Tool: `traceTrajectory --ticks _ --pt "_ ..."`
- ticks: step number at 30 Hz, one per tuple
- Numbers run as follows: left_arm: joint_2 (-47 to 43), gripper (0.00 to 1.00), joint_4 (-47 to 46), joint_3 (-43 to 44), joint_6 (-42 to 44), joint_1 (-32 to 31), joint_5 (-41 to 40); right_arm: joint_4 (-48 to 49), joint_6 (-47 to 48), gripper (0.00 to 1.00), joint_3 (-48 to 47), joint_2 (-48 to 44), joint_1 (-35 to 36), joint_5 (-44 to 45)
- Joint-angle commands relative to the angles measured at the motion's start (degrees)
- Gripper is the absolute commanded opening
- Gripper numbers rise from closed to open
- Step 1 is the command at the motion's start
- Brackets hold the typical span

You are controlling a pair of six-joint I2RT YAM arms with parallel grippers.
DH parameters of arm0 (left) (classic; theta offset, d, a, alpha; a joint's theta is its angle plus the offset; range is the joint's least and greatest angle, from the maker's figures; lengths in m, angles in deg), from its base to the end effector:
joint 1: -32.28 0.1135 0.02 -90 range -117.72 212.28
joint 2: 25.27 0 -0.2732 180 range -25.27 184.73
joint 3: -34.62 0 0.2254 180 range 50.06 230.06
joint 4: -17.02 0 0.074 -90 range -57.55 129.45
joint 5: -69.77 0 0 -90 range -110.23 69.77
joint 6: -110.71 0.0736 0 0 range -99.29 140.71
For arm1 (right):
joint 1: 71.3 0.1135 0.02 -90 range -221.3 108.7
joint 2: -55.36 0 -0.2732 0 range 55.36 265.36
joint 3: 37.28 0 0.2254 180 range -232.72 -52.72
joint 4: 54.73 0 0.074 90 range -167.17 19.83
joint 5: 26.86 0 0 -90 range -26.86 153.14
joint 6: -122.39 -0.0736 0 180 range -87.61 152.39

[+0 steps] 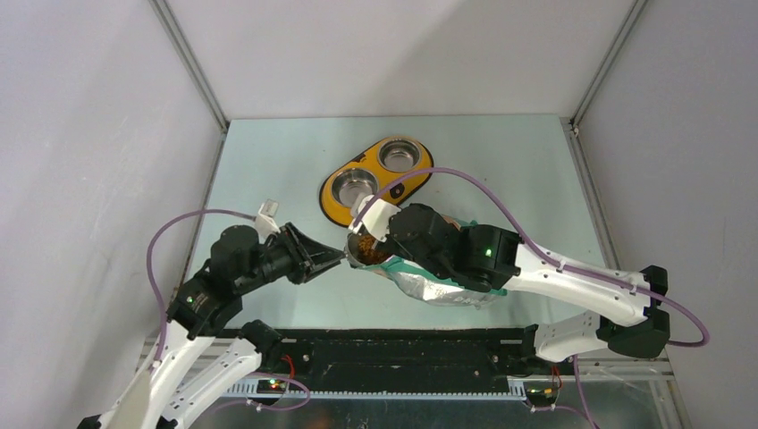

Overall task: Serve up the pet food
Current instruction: Collect the pet food from the pet food bag.

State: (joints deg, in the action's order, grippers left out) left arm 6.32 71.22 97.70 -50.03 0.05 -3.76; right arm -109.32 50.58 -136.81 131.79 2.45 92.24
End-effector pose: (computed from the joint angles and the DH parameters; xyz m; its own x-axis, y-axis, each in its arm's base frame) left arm 0.0843 -0.0778 0.3185 -0.7994 -0.5662 -0.2010 -0.0666 0.4159 -0.9069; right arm 0.1130 0.2599 0.3953 0.0868 -0.6770 -0.7308 -0.7323 0.4540 -0.5075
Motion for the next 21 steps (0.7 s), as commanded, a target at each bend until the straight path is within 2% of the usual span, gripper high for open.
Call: traceTrajectory --ticks 1,7,14,18,21 --pt "-1.7 0.00 -2.3 3.8 1.9 1.4 -3.6 3.1 -0.5 0.00 -0.1 -2.8 0.4 -0.3" --pt "-4.9 0.00 -1.2 2.1 2.5 2.7 -3.4 2.7 -0.4 0.00 0.2 -3.6 0.5 0.5" --pt "-8.7 0.00 -12.1 -6.3 2.4 5.0 3.1 3.4 -0.2 0.00 0.9 -4.9 0.3 2.2" --pt "-10.4 0.00 -20.0 -13.5 -0.8 6.6 7.1 3.7 0.1 0.00 1.3 -5.7 -0.5 4.5" --pt "-11.7 0.00 -22.4 -17.1 -1.8 8.8 9.7 3.5 0.4 0.00 1.4 -6.7 -1.3 7.3"
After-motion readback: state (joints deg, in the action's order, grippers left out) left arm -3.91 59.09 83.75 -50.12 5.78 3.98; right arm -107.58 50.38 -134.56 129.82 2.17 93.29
